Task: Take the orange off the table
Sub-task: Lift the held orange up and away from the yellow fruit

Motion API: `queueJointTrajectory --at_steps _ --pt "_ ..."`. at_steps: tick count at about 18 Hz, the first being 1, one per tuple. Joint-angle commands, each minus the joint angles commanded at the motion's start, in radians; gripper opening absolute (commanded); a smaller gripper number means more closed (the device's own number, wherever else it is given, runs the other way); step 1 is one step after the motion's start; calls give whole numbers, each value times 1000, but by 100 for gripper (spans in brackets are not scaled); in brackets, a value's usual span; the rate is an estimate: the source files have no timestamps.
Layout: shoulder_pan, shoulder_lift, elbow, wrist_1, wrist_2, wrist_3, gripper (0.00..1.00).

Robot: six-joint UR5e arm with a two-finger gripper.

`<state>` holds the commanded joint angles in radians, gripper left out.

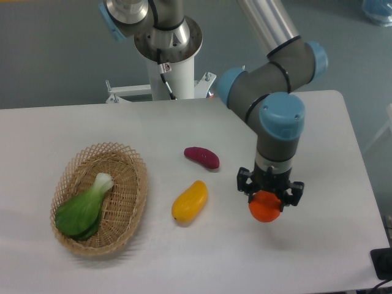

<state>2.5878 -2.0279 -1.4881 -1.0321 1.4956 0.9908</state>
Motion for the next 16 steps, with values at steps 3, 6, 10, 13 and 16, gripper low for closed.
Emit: queueJointTrajectory --at_steps 3,6,10,13,16 --pt "18 -3 29 -48 6 14 69" --pt "34 -5 34 -48 20 46 69" --pt "46 -11 42 -49 21 86 71" --pt "46 -14 46 -49 21 91 72" --pt "48 -15 52 -60 44 109 72"
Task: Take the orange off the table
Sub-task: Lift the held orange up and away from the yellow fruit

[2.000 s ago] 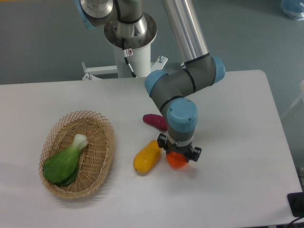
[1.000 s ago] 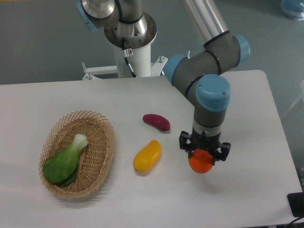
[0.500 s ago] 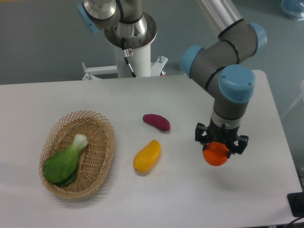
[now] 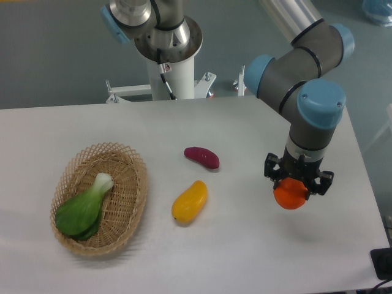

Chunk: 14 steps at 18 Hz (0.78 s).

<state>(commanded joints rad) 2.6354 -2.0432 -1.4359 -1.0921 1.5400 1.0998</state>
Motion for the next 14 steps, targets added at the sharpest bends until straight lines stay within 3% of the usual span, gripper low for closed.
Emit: queueJointTrajectory --at_steps 3,14 --pt "0 -9 20 -31 6 15 72" --pt "6 -15 31 -31 34 63 75"
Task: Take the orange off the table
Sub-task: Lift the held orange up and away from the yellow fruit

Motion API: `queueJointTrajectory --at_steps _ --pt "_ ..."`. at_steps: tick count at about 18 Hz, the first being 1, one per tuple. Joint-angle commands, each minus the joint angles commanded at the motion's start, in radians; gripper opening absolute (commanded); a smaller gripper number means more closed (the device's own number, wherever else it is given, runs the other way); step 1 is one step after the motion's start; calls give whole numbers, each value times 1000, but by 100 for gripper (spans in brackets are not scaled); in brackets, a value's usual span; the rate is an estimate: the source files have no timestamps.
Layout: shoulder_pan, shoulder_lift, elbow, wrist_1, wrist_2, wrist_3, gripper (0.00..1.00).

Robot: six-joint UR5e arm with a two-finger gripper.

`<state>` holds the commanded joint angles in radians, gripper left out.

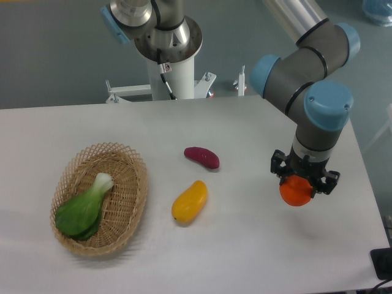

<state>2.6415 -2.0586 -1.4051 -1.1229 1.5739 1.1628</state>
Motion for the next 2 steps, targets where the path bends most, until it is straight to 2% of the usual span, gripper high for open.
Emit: queueJointTrajectory --at_steps 2 --pt "0 0 -2 0 2 0 75"
